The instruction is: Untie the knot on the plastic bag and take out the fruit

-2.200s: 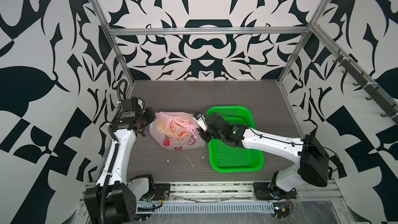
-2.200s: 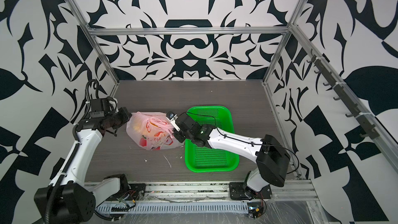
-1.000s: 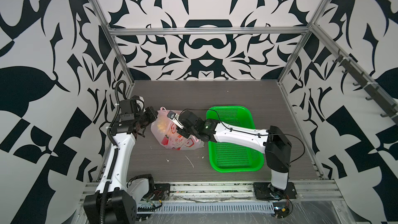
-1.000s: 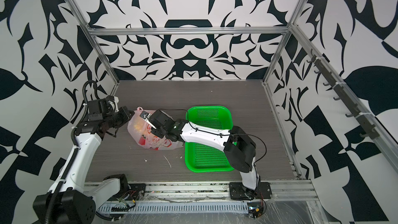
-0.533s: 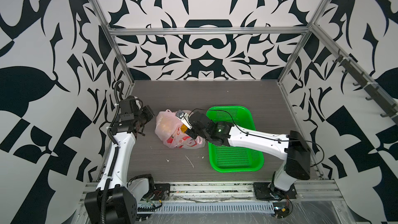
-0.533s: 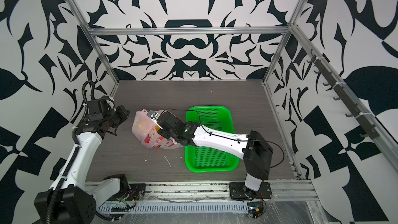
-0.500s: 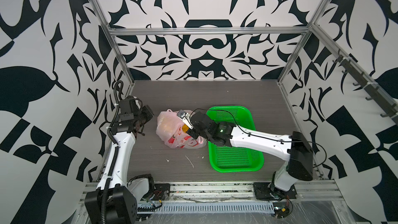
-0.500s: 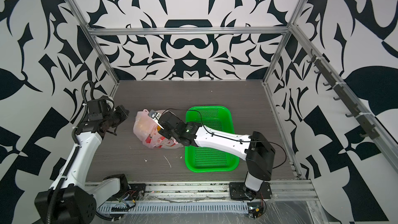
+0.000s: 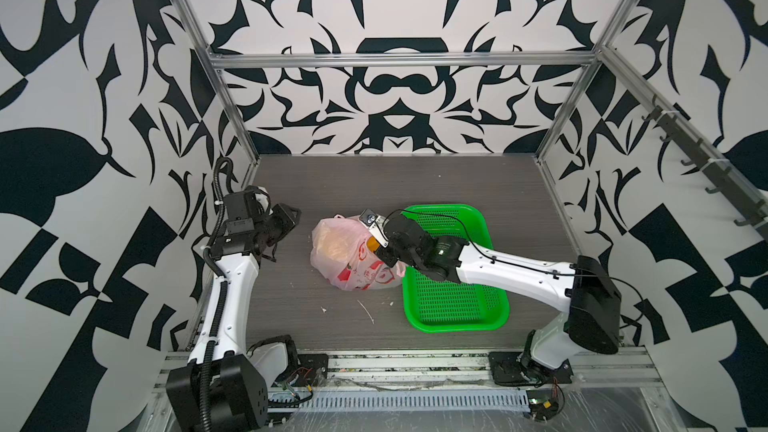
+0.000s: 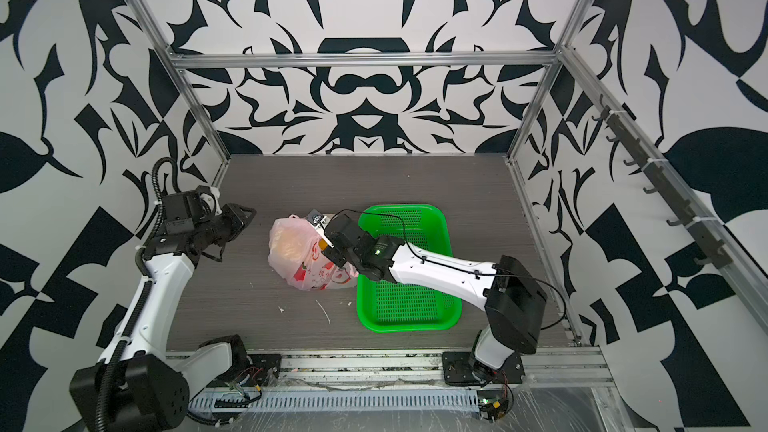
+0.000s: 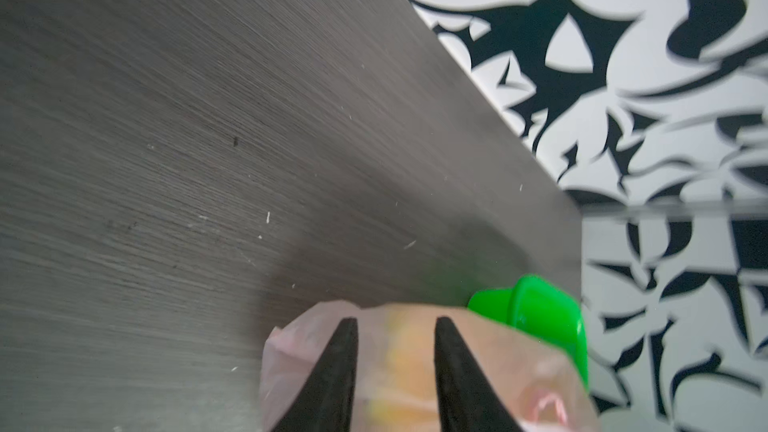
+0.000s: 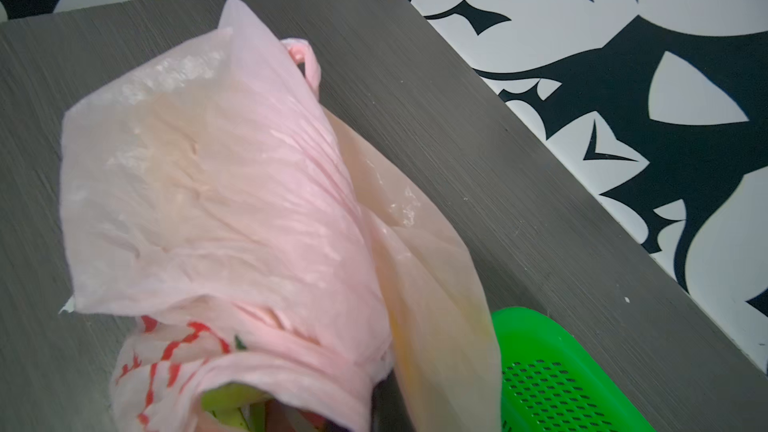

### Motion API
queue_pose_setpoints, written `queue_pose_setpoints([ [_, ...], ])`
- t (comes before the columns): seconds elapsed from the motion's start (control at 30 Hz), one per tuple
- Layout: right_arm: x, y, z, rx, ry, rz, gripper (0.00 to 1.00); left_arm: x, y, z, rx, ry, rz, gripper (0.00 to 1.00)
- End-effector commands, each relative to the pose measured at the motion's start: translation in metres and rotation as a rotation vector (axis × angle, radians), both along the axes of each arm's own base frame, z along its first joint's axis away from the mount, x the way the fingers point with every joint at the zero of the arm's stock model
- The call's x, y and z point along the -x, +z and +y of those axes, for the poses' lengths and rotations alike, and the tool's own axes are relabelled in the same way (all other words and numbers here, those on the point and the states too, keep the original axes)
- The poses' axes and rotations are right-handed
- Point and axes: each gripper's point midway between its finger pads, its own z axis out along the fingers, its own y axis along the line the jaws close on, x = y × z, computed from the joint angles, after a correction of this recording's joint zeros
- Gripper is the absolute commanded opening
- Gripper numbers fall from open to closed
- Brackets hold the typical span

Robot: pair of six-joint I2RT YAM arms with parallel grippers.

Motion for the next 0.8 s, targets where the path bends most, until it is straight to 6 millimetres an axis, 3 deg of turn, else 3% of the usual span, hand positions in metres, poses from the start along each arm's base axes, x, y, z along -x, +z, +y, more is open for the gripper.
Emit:
queue_pose_setpoints([
  [0.0, -0.002, 0.027, 0.023, -0.106, 0.028, -0.009, 0.03, 0.029, 0.006, -0.032, 0.111, -0.126, 0.036, 0.51],
  [0.23, -0.002, 0.032, 0.050, -0.137, 0.063, 0.005, 0.02, 0.044, 0.010, -0.053, 0.083, -0.242, 0.063, 0.67],
  [0.43, 0.005, 0.040, 0.072, -0.162, 0.122, 0.015, 0.02, 0.041, 0.001, -0.067, -0.043, -0.321, 0.106, 0.66],
  [0.67, 0.002, 0.045, 0.086, -0.186, 0.122, 0.024, 0.00, 0.047, 0.002, -0.095, -0.129, -0.418, 0.088, 0.64],
  [0.77, 0.001, 0.048, 0.089, -0.199, 0.123, 0.027, 0.00, 0.052, 0.001, -0.098, -0.158, -0.423, 0.079, 0.63],
])
